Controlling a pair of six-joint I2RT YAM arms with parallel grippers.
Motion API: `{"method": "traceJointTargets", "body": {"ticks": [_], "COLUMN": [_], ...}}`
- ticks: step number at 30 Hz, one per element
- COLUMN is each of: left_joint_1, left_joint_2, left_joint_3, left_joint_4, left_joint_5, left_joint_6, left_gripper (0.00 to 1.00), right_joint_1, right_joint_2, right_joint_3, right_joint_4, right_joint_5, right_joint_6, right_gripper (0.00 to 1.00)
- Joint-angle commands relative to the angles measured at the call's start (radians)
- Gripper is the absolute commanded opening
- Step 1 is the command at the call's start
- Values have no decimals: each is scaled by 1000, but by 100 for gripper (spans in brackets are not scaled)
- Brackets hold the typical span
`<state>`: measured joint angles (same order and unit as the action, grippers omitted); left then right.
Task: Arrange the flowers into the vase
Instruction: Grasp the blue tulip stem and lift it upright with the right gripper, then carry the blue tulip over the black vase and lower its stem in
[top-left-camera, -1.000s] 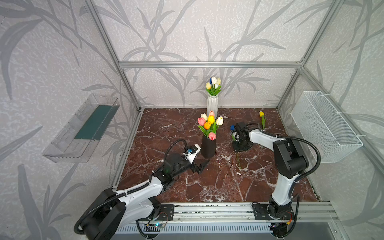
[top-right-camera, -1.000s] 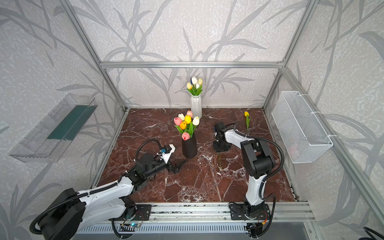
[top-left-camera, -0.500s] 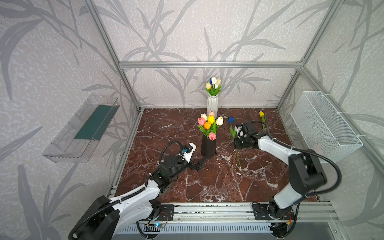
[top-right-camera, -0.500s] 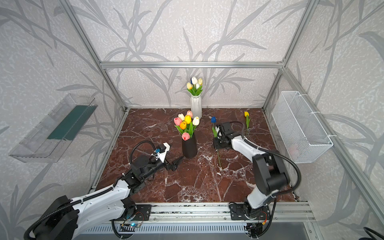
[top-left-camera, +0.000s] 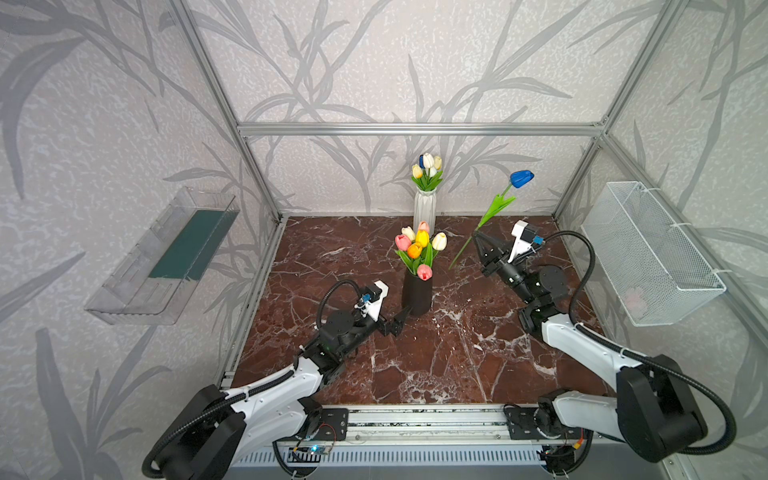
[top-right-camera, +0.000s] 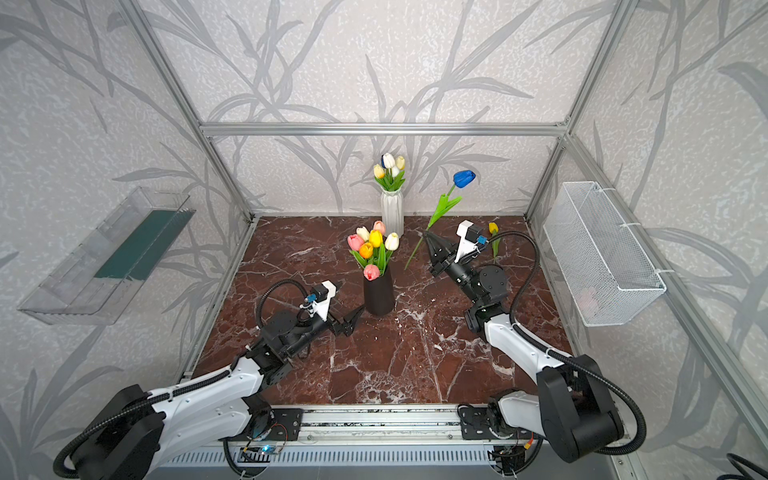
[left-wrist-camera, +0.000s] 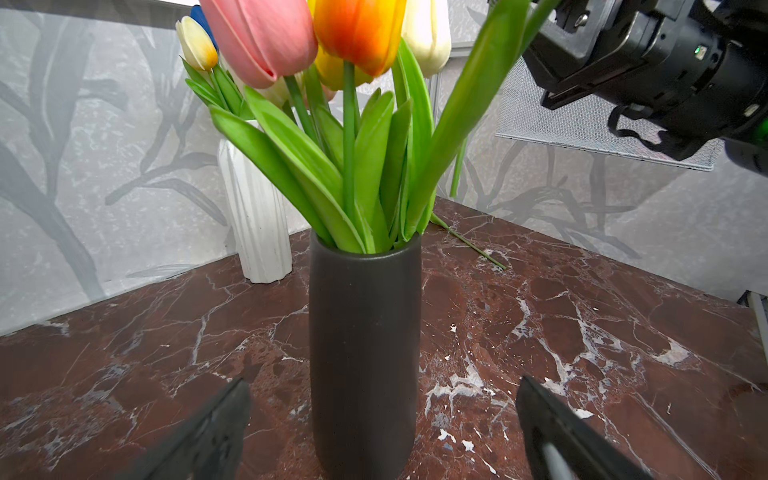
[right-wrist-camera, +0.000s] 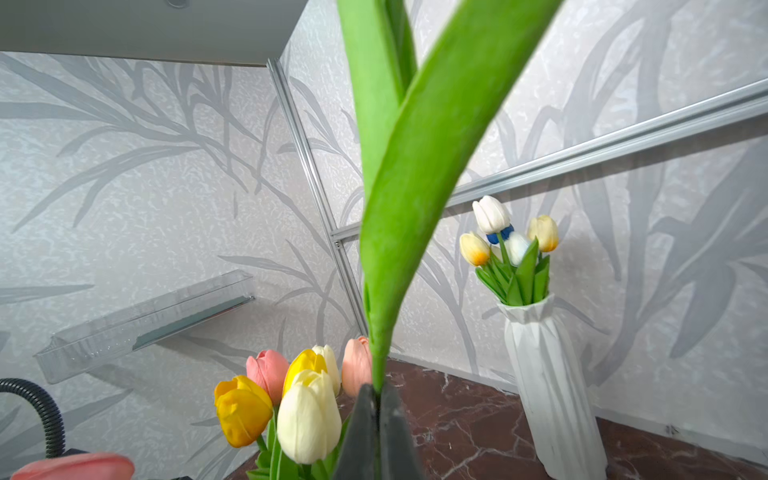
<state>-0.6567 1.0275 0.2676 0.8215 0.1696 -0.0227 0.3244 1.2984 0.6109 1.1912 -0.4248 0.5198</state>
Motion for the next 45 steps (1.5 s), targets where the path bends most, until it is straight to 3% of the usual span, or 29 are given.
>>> {"method": "traceJointTargets", "body": {"ticks": [1,32,45], "left_joint_1": [3,4,3], "left_joint_2": [0,25,63], "left_joint_3": [37,51,45], "left_joint_4": [39,-2,44], "left_joint_5": [16,15,22], "left_joint_6": [-2,-9,-27], "left_gripper": [100,100,100], "right_joint_1": [41,141,205], "right_joint_2": [26,226,240], "right_joint_3": [58,79,20], "right_joint_4": [216,216,89], "right_joint_5": [-48,-32,-17], "right_joint_6": [0,-164,-307], "right_gripper": [0,0,0]}}
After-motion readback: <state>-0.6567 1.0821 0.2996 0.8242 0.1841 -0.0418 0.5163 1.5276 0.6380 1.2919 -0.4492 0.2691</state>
